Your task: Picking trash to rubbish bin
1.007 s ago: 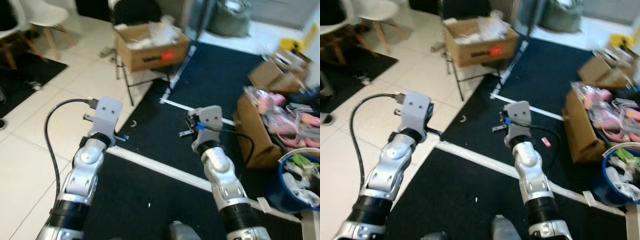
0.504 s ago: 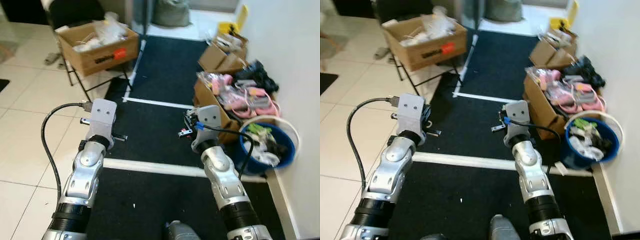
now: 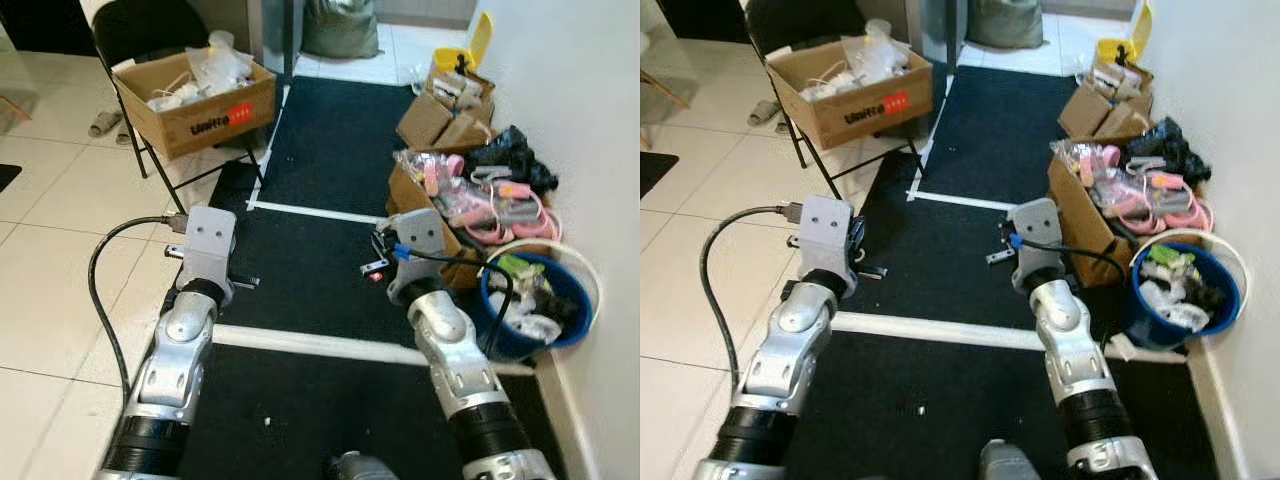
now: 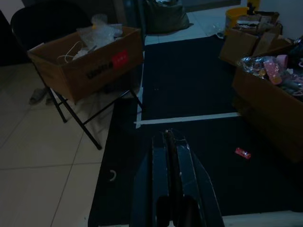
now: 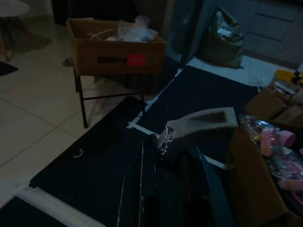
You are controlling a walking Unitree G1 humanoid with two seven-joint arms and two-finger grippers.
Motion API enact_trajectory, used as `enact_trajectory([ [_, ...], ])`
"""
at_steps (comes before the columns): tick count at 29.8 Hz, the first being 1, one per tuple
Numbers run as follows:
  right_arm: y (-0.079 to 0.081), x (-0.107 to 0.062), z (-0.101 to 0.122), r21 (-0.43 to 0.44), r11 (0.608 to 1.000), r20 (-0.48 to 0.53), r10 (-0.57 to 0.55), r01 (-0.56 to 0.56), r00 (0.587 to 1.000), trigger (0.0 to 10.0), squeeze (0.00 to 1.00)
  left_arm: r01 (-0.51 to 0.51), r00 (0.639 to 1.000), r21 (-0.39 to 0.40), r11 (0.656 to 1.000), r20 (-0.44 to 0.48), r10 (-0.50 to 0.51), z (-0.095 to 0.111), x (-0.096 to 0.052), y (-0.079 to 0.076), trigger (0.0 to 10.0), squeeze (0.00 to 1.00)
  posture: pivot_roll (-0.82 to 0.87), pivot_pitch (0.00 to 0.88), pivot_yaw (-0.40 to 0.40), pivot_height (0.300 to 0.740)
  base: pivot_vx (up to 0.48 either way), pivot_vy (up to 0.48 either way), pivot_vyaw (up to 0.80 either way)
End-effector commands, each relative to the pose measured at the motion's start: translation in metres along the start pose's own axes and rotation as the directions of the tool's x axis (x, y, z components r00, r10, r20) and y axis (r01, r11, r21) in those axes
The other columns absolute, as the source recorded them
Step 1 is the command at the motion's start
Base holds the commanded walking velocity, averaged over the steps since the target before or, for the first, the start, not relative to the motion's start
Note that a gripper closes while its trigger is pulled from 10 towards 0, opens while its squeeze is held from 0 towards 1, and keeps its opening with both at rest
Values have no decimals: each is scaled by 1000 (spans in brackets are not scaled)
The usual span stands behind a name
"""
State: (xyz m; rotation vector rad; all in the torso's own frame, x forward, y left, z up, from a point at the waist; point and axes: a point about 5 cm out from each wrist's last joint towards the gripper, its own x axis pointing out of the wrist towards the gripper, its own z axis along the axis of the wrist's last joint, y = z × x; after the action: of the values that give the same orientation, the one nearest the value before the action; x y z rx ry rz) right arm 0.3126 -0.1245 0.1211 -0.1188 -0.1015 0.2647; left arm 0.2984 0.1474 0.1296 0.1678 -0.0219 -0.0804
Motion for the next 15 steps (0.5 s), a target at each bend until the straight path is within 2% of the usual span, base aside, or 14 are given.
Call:
enact_trajectory([
  [1, -1, -2, -4, 2, 1000, -20, -1, 1, 1000, 10000, 0, 0, 1000, -11, 1000, -2, 0, -1, -1, -2, 10000, 0, 41, 71, -32, 740, 326, 0, 0],
  [15, -1, 0, -5, 4, 1000, -29, 8, -8, 1000, 10000, 0, -6, 1000, -14, 1000, -4, 6, -3, -4, -1, 10000, 0, 42, 59, -43, 740, 348, 0, 0],
])
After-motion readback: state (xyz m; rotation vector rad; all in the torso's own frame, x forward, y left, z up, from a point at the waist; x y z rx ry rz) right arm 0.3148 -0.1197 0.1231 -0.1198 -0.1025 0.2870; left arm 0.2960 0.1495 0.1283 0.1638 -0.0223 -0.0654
